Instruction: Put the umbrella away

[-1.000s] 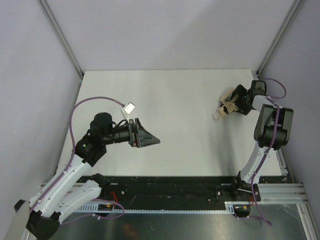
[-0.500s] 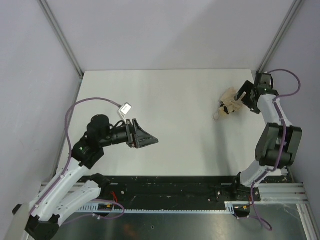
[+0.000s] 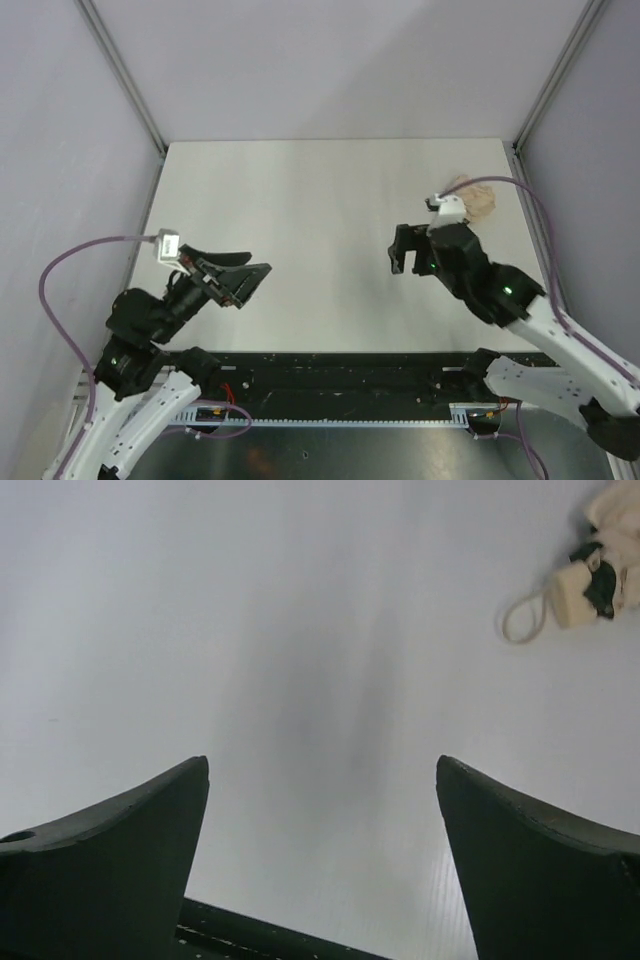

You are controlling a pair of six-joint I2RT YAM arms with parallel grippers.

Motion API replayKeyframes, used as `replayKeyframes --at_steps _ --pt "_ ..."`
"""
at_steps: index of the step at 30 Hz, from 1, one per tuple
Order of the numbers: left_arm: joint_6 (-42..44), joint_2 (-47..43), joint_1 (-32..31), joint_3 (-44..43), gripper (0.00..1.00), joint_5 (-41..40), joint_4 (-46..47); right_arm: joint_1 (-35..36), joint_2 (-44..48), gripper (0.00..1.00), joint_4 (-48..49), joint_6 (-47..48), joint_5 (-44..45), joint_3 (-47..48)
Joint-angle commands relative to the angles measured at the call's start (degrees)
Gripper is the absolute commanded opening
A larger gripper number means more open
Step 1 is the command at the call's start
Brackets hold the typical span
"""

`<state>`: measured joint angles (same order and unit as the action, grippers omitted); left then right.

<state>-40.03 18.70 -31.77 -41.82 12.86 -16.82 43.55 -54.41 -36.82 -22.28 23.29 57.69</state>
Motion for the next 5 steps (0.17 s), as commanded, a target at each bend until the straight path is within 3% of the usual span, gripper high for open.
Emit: replayKeyframes --at_steps 1,5 --pt "2.3 -6.18 -0.31 2.21 0.99 -9.33 1.9 6.36 11.87 0.99 1.73 -0.12 6.82 -0.75" --pt "3.58 -11.62 -0.3 2.58 0.99 -13.46 1.98 8.57 21.78 0.99 2.57 0.44 6.85 -1.66"
